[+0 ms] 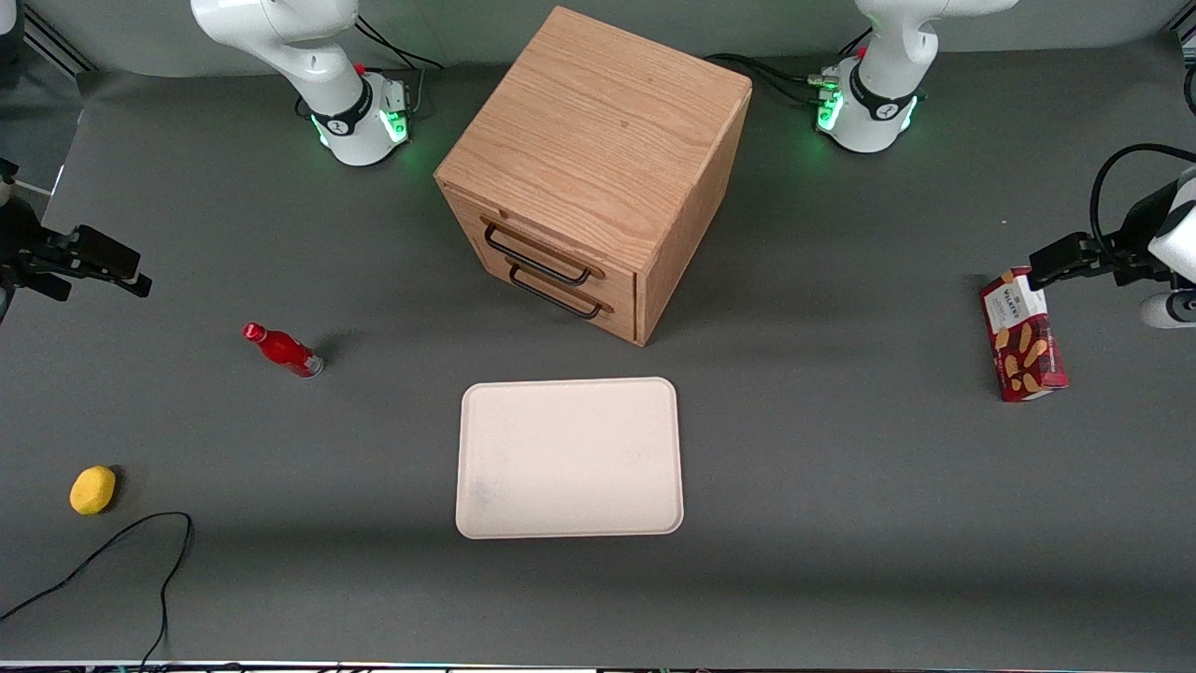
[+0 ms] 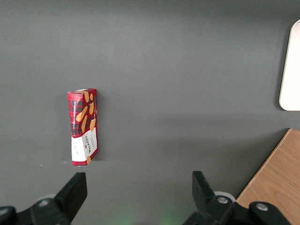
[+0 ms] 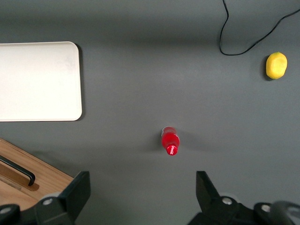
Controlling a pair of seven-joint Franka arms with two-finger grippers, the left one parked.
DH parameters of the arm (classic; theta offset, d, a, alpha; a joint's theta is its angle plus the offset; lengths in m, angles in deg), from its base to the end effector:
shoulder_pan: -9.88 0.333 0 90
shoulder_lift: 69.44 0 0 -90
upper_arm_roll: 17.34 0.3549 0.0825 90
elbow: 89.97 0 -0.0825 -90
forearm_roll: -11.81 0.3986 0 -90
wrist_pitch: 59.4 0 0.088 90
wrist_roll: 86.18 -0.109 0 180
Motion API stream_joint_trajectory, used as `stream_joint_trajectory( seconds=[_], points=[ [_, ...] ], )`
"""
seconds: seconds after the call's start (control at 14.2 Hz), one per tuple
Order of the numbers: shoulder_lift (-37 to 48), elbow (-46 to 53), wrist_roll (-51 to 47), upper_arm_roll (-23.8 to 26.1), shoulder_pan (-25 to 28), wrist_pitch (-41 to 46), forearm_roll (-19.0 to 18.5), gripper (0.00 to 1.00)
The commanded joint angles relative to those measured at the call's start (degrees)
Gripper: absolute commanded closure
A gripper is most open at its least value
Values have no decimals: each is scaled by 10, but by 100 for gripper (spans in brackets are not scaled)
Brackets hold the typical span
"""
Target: Open upper drawer
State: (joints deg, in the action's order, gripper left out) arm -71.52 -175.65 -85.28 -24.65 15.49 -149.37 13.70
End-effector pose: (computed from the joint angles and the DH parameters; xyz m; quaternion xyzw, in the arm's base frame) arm 0.5823 -0.0120 0.6774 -0.9997 0.0066 -0.0197 0.0137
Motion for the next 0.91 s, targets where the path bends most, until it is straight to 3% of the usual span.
stream_joint_trajectory(
  seconds=[0.0, 0.84],
  points=[
    [5, 0, 8, -5, 5, -1, -2, 0],
    [2, 1, 9, 0, 5, -21, -5, 0]
  ],
)
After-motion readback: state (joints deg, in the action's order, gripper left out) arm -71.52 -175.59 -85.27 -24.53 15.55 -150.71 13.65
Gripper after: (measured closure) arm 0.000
